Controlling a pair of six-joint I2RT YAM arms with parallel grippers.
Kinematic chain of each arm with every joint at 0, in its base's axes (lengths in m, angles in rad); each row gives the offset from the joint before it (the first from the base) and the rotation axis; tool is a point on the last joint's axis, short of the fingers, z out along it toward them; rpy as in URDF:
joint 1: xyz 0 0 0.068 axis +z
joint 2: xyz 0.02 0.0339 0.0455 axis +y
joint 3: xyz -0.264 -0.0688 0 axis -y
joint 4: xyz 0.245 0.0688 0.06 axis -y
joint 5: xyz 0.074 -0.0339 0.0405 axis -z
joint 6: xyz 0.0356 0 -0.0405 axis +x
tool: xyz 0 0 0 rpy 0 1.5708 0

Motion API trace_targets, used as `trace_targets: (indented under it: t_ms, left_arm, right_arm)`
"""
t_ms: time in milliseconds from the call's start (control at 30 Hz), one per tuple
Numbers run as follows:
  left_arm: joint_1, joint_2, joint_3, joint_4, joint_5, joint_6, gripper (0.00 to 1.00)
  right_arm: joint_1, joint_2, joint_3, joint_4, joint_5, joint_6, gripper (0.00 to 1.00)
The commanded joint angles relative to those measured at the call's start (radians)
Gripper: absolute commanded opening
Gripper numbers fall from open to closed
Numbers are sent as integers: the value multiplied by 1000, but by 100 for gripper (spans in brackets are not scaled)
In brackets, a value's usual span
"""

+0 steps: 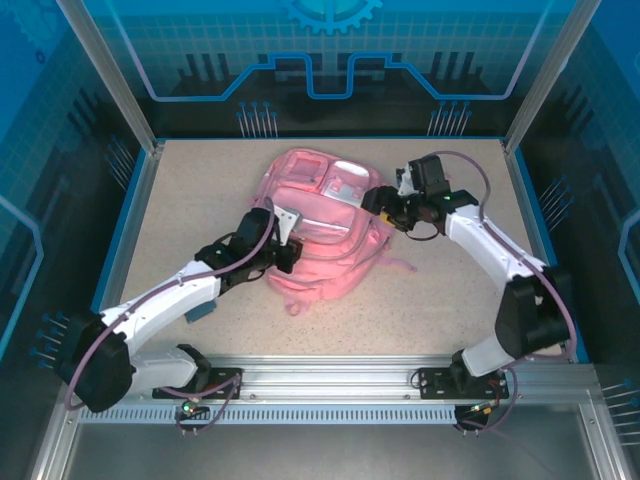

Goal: Pack the student bag
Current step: Unzip the student bag at the top-center of the table.

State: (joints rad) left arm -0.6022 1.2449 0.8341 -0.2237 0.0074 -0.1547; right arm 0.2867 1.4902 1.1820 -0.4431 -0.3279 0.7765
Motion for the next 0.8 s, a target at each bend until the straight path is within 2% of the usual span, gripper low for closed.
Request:
trace_targets:
  t_ms: [0, 167, 333, 467, 667, 767]
  left_arm:
    - [-73, 46, 71, 93, 95, -48, 0]
    - [-172, 159, 163, 149, 99, -85, 0]
    - [-232, 287, 276, 174, 107, -94, 0]
    - [-242, 331, 316, 164, 107, -100, 0]
    - [-242, 318, 316, 150, 110, -117, 0]
    - [-242, 314, 314, 145, 111, -121, 0]
  right_arm:
    - [-28, -97, -46, -71, 60, -8, 70]
    - [-38, -179, -107, -117, 72, 45, 70]
    - [-40, -208, -164, -88, 43, 107, 68]
    - [-43, -185, -173, -69, 13, 139, 62]
    - [-43, -109, -209, 63, -127, 207, 56]
    - [-41, -79, -205, 92, -157, 219, 53]
